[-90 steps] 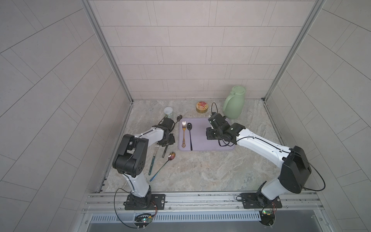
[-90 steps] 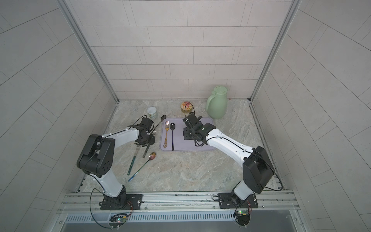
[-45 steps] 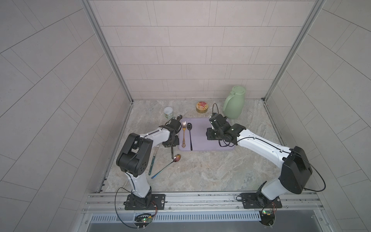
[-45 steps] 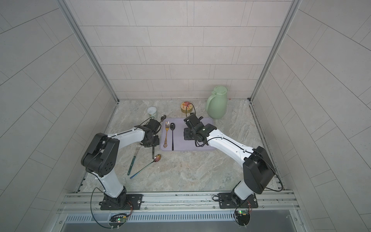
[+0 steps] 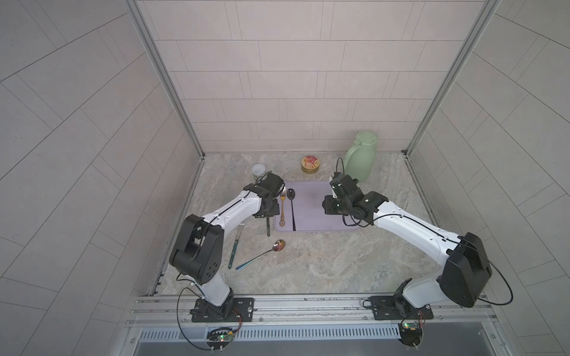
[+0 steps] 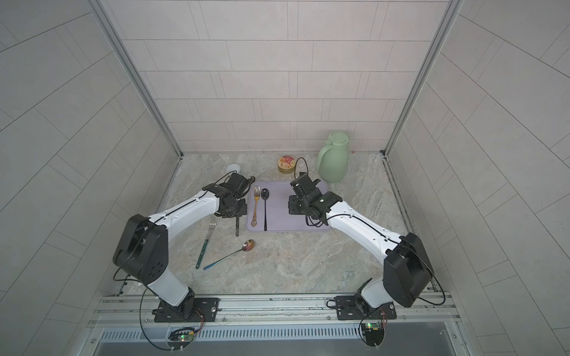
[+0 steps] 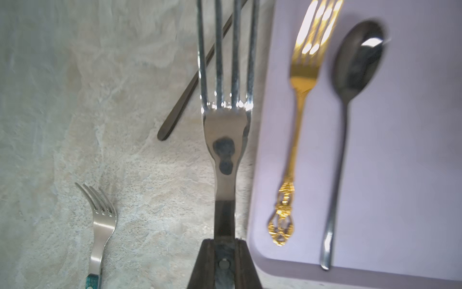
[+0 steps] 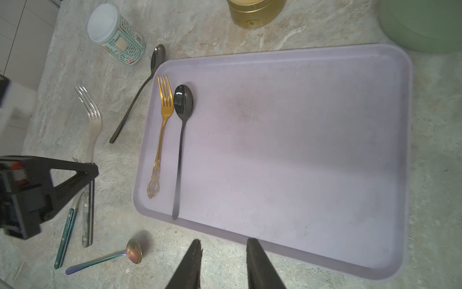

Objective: Set the spoon and fork side by side
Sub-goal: Pick up the fork at the center of the board, then place the fork on the tray.

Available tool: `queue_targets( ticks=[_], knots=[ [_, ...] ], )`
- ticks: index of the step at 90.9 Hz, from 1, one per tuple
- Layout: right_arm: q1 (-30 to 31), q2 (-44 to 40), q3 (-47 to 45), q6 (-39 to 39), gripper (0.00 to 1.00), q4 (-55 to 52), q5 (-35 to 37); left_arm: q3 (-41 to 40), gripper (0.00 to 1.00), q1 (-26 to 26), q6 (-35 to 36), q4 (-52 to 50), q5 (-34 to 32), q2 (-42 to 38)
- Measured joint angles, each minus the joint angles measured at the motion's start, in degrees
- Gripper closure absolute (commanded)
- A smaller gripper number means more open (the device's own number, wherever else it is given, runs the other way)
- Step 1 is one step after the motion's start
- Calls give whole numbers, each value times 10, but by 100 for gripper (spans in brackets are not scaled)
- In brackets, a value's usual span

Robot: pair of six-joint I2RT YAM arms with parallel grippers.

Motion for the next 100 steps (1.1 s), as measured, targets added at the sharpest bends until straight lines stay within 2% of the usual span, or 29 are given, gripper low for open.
queue_targets(
  ticks=[16,46,67,100],
  knots=[
    [-40,-40,-34,-1,66,0,-4,117,89,-38,-21,-20,13,33],
    [-122,-113,-105,-12,65,3,-25,303,89,-105,-65,-55,16,211],
    [-158,-143,-142,-17,64,6,-44,351,89,-111,-80,-70,16,292],
    [-161,-144,-152,-21,64,8,-75,367,89,-111,-96,-71,19,362]
  ],
)
